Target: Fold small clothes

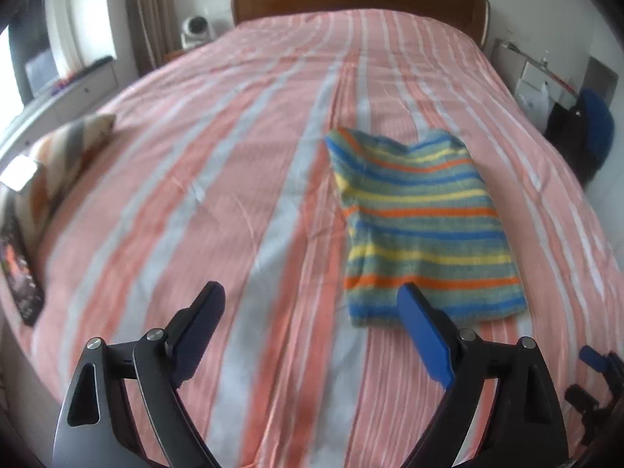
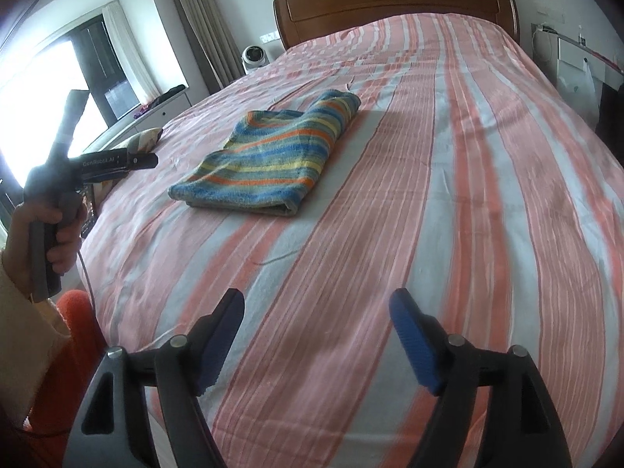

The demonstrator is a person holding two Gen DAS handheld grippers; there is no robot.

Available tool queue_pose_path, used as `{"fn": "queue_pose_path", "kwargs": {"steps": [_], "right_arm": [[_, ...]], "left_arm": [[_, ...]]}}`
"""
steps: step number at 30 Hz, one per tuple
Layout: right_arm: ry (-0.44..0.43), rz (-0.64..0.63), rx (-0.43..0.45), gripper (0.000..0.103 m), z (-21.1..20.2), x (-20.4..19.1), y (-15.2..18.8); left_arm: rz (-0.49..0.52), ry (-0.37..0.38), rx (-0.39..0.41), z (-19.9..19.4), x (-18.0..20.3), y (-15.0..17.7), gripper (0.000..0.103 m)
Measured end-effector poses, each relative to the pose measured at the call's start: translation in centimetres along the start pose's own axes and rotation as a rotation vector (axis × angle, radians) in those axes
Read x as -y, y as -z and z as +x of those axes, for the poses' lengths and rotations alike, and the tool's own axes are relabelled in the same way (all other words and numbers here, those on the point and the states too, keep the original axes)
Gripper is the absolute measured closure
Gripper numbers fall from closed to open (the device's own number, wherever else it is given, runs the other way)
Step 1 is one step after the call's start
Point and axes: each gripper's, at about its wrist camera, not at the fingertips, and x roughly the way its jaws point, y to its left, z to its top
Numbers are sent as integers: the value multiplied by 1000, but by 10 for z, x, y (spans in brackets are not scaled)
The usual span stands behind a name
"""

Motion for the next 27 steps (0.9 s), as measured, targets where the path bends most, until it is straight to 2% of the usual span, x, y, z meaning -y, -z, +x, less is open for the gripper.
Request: {"fn": "queue_pose_path", "kwargs": {"steps": [7,10,13,19,21,24,25,26,27], "right_arm": [[-17,12,-20,26,13,1,-10],[-57,37,-6,26,24,8,-35],[-116,113,51,26,42,23,-79],[-259,276,-5,26,126,45,-147],[-286,287,-40,27,154,42,-157],[-291,301,-101,33,198,33,-167],[-304,306,-115,40,209,30,-169],[-270,285,-130,55,218,21,-171],[-210,240,-145,64,222,13,-173]], "left_arm": [[-32,161,-54,29,-18,-21,12],[-49,234,-72,47,-22,-40,11],[-50,314,-114,79,-18,-61,11],[-46,302,-175,128,-13,-80,11],[-1,324,-213,140,-3,-82,11],[68,285,-243,154,12,-81,12],[82,275,-237,157,17,-80,16],[83,281,-230,159,19,-80,43],[74,312,-231,160,21,-80,64]]}}
